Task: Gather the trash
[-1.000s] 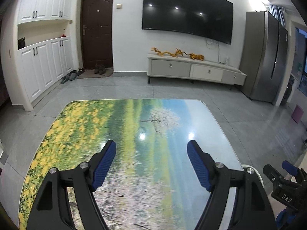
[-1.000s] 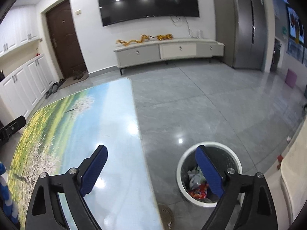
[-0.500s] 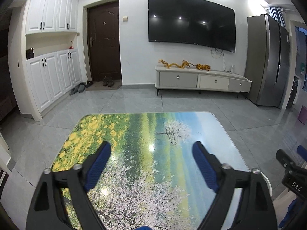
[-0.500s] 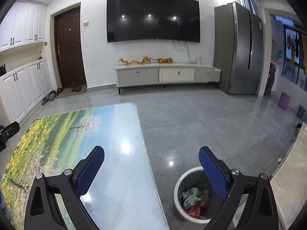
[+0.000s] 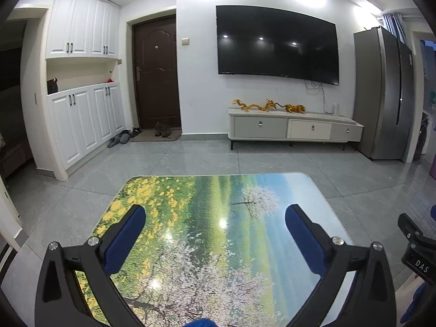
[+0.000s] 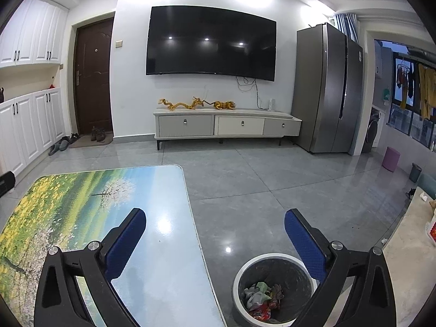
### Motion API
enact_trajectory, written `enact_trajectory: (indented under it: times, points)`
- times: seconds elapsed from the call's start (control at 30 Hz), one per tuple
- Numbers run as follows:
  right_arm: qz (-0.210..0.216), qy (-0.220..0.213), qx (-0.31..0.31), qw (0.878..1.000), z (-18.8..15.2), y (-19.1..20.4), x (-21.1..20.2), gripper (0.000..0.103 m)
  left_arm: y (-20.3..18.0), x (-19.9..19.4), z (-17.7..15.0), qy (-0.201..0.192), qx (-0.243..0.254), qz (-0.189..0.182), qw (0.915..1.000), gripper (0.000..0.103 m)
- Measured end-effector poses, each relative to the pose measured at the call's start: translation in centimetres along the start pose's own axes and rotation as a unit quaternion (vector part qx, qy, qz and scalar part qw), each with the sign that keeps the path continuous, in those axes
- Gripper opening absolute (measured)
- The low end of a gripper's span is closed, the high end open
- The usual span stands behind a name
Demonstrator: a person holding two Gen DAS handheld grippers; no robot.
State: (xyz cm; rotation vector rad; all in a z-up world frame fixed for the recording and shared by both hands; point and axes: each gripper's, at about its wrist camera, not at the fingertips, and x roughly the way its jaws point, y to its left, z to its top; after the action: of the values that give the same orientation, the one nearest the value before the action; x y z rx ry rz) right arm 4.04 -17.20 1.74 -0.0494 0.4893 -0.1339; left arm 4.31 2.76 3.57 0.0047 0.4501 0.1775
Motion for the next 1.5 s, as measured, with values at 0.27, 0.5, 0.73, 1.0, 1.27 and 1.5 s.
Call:
enact_trajectory:
  times: [0.27,0.5,0.73,1.0,1.27,1.5]
  points:
    - [-0.004,0.005,0.002,1.000,-0.27,-0.15,0.06,0.103,0.74,-0.39,0.18,-0.011,-0.005,0.013,0.9998,0.103]
    - [-0.007,0.002,0.004,1.000,-0.34,-0.31,-0.14,0.103,0.73,-0.74,0.17,-0.016,-0.004,0.017,0.9997,0.103]
    - [-0.006,0.003,0.006,1.000,-0.38,-0.44,-0.24,0.103,0.70,-0.78,0.24,-0.018,-0.003,0.016,0.9997,0.103]
    - [-0.007,0.003,0.006,1.000,-0.40,-0.44,-0.30,0.103,0.59,-0.87,0.23,-0.017,0.000,0.013,0.9998,0.103]
    - [-0.008,0.003,0.006,1.000,-0.47,-0.51,-0.26,0.103,0.62,-0.90,0.18,-0.020,0.002,0.013,0.9997,0.103]
    - [-0.007,0.005,0.005,1.000,-0.55,-0.55,-0.16,0.103,0.47,-0.82,0.14,-0.020,0.006,0.012,0.9997,0.103]
